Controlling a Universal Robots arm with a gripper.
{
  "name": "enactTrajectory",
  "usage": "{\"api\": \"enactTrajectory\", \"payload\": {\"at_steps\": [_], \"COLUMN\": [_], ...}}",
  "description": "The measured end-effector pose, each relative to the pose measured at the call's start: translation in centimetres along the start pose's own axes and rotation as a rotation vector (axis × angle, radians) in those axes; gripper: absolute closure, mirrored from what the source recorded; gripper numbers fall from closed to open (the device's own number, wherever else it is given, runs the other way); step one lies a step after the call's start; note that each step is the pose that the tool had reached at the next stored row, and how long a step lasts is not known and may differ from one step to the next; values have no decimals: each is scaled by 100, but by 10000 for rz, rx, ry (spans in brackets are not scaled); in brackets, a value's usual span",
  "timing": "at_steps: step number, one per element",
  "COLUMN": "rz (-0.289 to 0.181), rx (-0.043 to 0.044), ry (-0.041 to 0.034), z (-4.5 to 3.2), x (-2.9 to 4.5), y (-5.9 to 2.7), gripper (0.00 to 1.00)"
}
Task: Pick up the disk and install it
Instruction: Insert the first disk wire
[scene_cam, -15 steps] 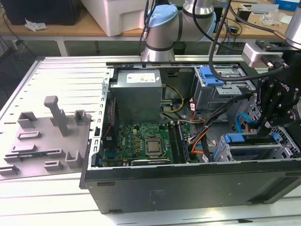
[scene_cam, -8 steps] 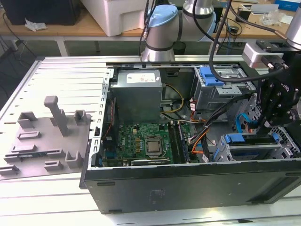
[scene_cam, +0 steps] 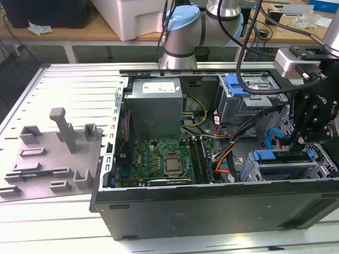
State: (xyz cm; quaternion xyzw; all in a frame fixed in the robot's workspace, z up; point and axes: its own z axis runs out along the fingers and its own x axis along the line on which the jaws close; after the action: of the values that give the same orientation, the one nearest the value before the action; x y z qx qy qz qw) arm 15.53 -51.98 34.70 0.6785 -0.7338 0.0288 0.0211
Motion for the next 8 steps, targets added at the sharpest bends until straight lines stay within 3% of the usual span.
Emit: {"api": "enactTrajectory", "payload": {"at_steps": [8], "rz": [0], "rx": [1], "ry": [0], "z": [6], "x": [13], "y": [0], "gripper": [84]}}
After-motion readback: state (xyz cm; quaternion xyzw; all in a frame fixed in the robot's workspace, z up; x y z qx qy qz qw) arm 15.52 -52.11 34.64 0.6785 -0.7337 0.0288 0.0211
